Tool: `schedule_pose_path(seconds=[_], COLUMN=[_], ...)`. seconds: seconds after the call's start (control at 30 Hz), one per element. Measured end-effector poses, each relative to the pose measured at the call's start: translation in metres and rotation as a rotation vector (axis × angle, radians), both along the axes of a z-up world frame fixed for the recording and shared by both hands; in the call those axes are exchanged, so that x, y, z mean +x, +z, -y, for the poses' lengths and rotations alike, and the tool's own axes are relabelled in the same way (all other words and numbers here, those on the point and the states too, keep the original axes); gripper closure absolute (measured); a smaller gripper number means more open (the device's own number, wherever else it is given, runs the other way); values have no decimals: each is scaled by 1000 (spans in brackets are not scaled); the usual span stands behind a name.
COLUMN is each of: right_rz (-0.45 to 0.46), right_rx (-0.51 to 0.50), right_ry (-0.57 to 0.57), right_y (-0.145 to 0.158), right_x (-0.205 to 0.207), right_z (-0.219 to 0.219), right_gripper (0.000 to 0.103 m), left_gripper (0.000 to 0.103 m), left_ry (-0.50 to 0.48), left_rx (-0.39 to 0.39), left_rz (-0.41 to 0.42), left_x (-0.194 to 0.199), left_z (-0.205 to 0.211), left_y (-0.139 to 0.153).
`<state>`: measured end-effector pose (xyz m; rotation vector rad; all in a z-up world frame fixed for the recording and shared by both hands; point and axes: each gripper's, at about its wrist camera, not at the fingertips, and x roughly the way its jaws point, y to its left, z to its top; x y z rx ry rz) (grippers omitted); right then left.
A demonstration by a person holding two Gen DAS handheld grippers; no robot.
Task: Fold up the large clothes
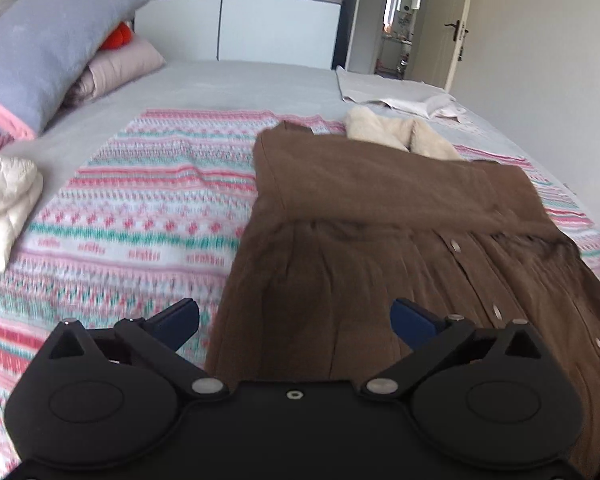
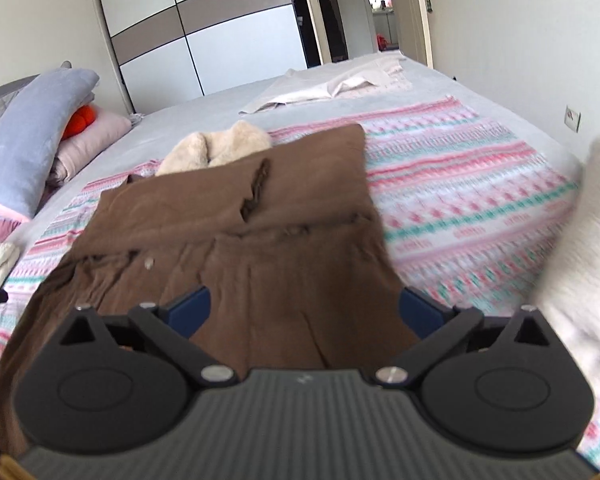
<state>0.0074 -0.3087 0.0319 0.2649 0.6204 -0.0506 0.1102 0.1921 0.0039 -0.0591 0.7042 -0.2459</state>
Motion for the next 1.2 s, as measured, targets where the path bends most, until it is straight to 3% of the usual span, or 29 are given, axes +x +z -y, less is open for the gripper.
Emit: schedule_pose_path(seconds=[0.23,0.4,0.63,0.83,1.0,1.07,1.2], right_rz=[-45,-75,-139,-84,-83,-92,-112], right_rx=[192,324,417,518,562,588,589], right_ry=[-17,-39,-48,-55,-16,0,30], right_y=[-21,-45,-83,-98,-101,-103,-104], right_x=[-59,-82,-92,-102,-104,-103,-100], right_z=[48,68,76,84,82,80,71], right_gripper=[0,0,0,0,6,17,21], left_gripper=[0,0,0,1,2,2,2], left_ry=[-9,13,-23,-92,-167,-196,-236], left_rx=[-60,-202,-380,-556,-601,-599,-520], left_rz=[-78,-204,-350,-374,-406,-418,-431], left_x=[-29,-38,-48,-58,-62,-63,-56], left_z=[-44,-73,-94,-108,-106,-103,-90], left_y=[-18,-34,-63,-78,-80,-81,-75])
